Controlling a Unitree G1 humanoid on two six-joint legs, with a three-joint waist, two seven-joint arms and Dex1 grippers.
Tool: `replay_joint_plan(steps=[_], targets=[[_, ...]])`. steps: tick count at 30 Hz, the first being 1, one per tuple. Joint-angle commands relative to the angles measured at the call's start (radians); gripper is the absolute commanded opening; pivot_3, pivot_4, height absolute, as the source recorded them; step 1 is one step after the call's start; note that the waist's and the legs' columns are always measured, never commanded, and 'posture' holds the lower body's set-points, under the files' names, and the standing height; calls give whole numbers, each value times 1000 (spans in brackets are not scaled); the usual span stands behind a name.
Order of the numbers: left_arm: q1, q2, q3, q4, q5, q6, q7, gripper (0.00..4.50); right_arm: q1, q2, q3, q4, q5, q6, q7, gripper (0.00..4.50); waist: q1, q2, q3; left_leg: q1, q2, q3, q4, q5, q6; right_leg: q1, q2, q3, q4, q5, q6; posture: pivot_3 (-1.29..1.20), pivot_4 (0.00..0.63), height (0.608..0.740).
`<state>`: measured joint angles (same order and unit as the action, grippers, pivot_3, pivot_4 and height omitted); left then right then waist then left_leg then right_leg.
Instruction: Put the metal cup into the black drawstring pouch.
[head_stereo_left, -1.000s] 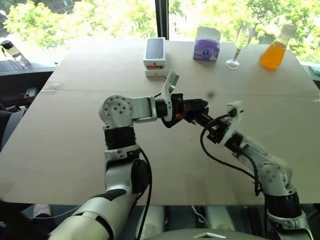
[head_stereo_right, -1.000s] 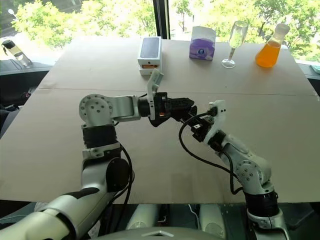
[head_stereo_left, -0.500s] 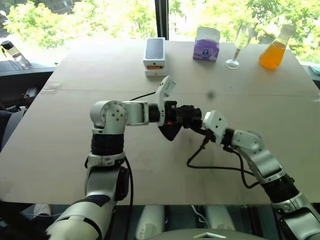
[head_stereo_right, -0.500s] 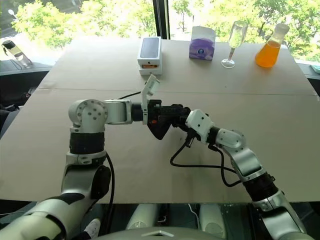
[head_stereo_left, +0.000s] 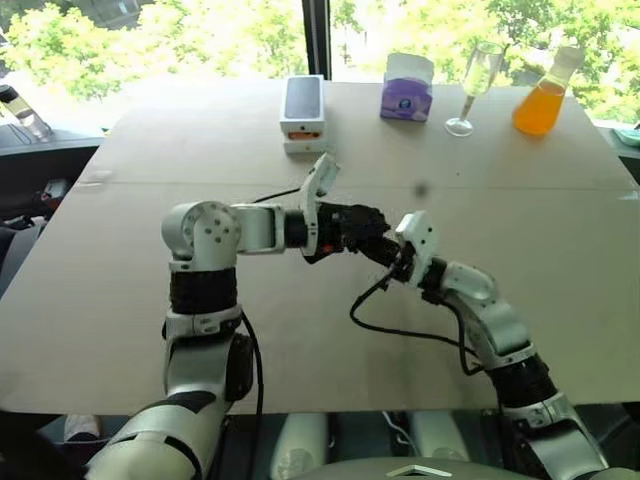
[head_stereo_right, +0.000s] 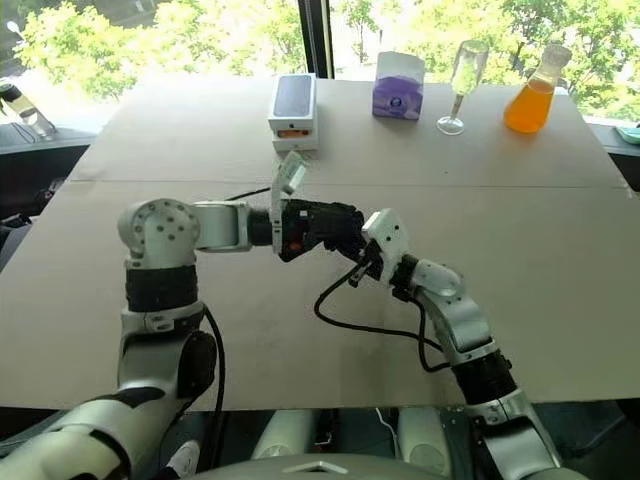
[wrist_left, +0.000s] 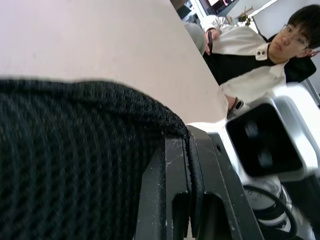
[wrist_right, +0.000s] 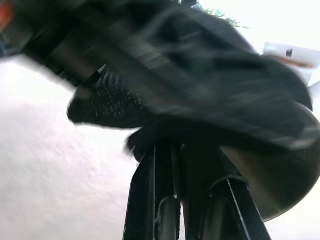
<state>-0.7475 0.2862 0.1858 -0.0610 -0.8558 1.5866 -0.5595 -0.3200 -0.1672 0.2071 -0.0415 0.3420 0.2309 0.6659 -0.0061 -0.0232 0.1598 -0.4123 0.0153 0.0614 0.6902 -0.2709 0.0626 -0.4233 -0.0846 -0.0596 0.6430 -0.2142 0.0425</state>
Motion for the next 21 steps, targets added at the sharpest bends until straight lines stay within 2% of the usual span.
replay_joint_plan(steps=[1,4,8,13,19,21], targets=[[23,-12,-26,-94,-111,28,3,0,-2,35,-74,-39,81,69,-46,36,0,0,0,0,0,0,0,0,0,0,0,0,0,0,0,0,150,737],[26,-8,-38,-88,-125,28,28,0,-17,56,-91,-50,113,110,-62,36,0,0,0,1,-1,-1,0,0,0,0,-1,0,1,0,0,0,150,737],[-16,-39,-36,-51,-68,-2,45,0,-37,-3,31,-63,-56,-26,1,36,0,1,0,1,-3,-1,0,0,-1,0,-1,0,2,0,0,0,150,737],[-119,-120,-9,106,5,-86,95,0,-66,-45,160,-43,-214,-197,72,36,0,1,0,1,-4,-1,0,0,-1,0,0,-1,2,0,0,0,150,737],[-173,-140,-19,160,24,-112,78,0,-123,-62,175,33,-295,-298,105,36,-8,1,0,1,-4,-1,-1,1,-1,0,0,0,2,0,0,0,150,737],[-159,-145,-8,125,4,-81,81,0,-127,-31,133,53,-251,-251,86,36,-7,1,1,1,-4,-1,-1,1,-1,0,0,0,1,0,0,0,150,737]])
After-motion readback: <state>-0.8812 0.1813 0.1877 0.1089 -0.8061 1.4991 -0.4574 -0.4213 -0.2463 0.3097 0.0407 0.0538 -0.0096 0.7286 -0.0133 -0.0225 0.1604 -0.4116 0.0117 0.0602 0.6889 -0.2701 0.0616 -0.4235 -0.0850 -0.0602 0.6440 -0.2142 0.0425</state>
